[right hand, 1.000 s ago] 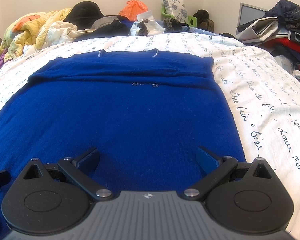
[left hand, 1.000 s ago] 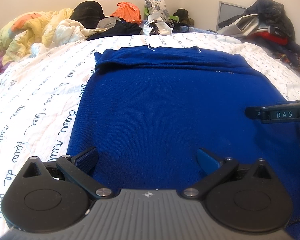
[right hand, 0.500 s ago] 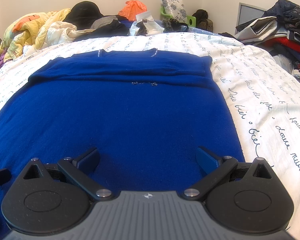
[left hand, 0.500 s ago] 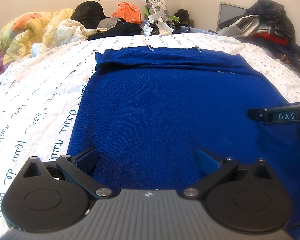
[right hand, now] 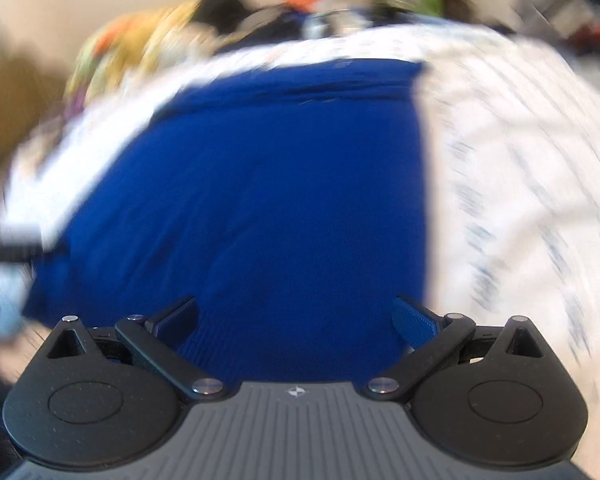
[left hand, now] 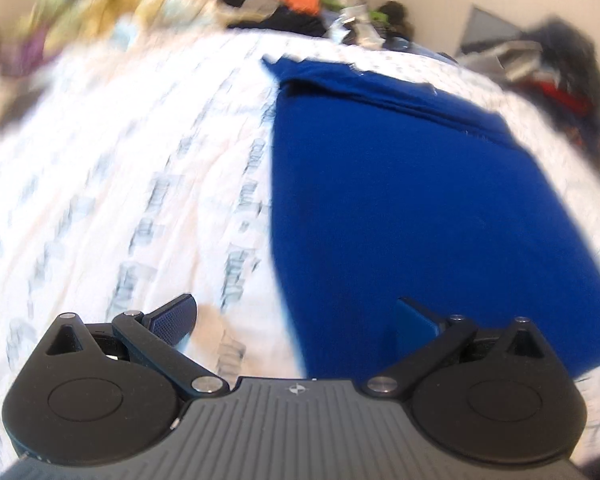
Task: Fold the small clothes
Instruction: 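Grasp the blue sweater's edge with the left tool while the right tool grasps it too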
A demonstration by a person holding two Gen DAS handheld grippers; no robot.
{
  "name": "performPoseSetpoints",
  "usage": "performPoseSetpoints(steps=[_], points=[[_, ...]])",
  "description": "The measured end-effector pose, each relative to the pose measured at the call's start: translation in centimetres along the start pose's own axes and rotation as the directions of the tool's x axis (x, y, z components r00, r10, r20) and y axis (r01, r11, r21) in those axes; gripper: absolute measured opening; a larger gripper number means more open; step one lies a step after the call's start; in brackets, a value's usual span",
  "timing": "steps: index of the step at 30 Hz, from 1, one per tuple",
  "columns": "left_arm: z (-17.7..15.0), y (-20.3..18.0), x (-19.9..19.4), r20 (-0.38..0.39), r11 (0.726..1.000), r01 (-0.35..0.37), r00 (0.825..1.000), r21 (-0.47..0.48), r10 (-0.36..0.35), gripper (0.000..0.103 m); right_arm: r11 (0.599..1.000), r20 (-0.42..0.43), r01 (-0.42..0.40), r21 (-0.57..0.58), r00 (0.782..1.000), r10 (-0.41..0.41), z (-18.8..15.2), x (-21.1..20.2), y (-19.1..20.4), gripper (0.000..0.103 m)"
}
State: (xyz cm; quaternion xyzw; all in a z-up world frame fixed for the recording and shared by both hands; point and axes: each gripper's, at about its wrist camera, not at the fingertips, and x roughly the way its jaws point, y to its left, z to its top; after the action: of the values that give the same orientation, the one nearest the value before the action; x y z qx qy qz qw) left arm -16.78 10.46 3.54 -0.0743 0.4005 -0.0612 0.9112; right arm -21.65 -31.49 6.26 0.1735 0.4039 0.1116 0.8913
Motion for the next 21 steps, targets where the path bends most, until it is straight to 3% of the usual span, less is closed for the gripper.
performPoseSetpoints(steps=[2,4,5,7,8,10,13,16,17,18,19,21], points=[[0.4,1.2,-0.5,-0.025,0.991,0.102,0.994,-0.087,-0.104,0.103,0.977,-0.050,-0.053,0.208,0.997,0.064,0.8,-0.4,-3.2,0.103],[0.9,1.9,-0.3,-0.064,0.960,0.228,0.968,-0.162,-0.241,0.102,0.944,-0.112,-0.103,0.312,0.983,0.145,1.1,0.3,-4.9,0.103],[1.1,2.3,0.1,-0.088,0.930,0.303,0.941,-0.209,-0.326,0.102,0.942,-0.132,-0.124,0.313,0.976,0.172,1.3,0.6,-5.0,0.103],[1.1,2.9,0.9,-0.132,0.854,0.422,0.869,-0.304,-0.476,0.100,0.934,-0.183,-0.176,0.310,0.953,0.241,1.7,1.4,-4.6,0.103],[1.1,3.1,1.2,-0.139,0.837,0.436,0.855,-0.331,-0.500,0.099,0.928,-0.210,-0.198,0.316,0.939,0.272,1.8,1.8,-4.2,0.103],[1.1,3.2,1.1,-0.145,0.849,0.417,0.865,-0.325,-0.481,0.083,0.933,-0.247,-0.227,0.281,0.922,0.299,1.9,2.4,-3.1,0.103],[1.2,3.1,0.8,-0.179,0.887,0.358,0.891,-0.291,-0.418,0.052,0.964,-0.273,-0.200,0.174,0.931,0.243,2.0,2.3,-1.8,0.095],[1.1,3.1,0.5,-0.203,0.899,0.340,0.893,-0.277,-0.401,0.043,0.977,-0.278,-0.142,0.157,0.943,0.181,2.4,1.8,-2.0,0.056],[1.2,3.1,0.6,-0.214,0.904,0.333,0.894,-0.269,-0.393,0.037,0.979,-0.281,-0.124,0.164,0.945,0.167,2.1,1.6,-2.4,0.035],[1.1,3.3,0.6,-0.235,0.910,0.324,0.893,-0.260,-0.385,0.018,0.977,-0.286,-0.116,0.179,0.944,0.164,1.8,1.6,-3.0,0.024],[1.0,3.2,1.0,-0.262,0.914,0.314,0.888,-0.259,-0.379,0.008,0.974,-0.280,-0.122,0.192,0.944,0.173,1.5,1.6,-3.4,0.022],[1.0,3.4,1.0,-0.263,0.911,0.313,0.886,-0.270,-0.383,0.008,0.969,-0.274,-0.122,0.213,0.945,0.179,1.2,1.5,-3.9,0.015]])
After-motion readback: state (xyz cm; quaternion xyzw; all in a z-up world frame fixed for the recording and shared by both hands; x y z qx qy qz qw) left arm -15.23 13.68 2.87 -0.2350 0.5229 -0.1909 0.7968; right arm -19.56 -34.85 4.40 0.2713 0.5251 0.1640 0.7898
